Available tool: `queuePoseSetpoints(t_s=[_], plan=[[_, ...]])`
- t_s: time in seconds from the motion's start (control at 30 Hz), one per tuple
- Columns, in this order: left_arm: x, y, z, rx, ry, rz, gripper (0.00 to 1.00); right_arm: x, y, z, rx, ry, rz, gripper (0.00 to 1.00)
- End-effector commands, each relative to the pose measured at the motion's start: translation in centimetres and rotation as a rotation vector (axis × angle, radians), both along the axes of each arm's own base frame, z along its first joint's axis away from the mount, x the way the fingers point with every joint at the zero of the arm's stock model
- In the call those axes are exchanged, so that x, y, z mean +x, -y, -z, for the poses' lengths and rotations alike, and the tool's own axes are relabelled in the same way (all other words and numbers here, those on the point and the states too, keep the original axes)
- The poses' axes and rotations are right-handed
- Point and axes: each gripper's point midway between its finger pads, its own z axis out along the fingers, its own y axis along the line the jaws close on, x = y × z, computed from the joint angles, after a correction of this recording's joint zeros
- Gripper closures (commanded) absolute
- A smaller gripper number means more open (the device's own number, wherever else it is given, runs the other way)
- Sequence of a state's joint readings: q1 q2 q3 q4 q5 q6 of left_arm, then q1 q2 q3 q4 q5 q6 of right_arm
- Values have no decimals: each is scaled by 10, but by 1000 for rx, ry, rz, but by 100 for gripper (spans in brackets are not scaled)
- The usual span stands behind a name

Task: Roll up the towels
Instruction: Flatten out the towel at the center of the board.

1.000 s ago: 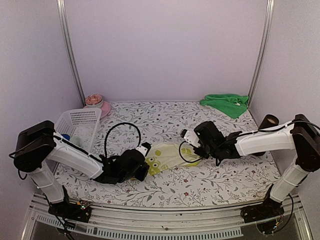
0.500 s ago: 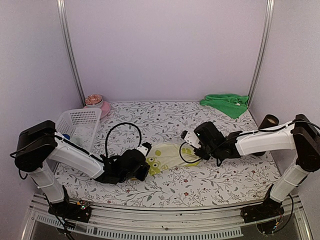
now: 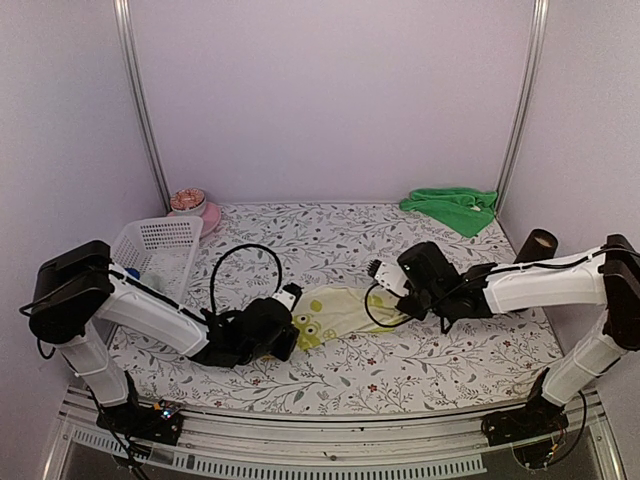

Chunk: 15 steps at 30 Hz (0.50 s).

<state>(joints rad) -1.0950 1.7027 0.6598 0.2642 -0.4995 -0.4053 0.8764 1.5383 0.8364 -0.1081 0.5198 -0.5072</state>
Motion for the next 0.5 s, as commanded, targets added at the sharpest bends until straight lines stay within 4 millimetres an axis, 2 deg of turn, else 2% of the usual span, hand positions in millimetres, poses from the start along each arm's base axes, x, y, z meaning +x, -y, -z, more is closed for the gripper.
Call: queuePoseSetpoints(t_s=[0.0,0.07,0.17,0.23,0.33,0.47], plan=[[10,-2,-28,-27,58,-63,100,13,5,-42,167,9,35,98],[15,-7,-48,-60,95,-74,100,20,10,-64,271,-17,33,98],[23,-11,-88,-154,159,-59,100,26,13,-99,408,-29,-10,98],[26,-15,-119,-229,211,-40,100,27,15,-114,453,-25,-49,98],[25,-18,-154,-306,272,3,100,24,17,-131,510,-29,-119,98],[20,-22,-174,-344,306,35,100,18,16,-144,562,-37,-174,98]])
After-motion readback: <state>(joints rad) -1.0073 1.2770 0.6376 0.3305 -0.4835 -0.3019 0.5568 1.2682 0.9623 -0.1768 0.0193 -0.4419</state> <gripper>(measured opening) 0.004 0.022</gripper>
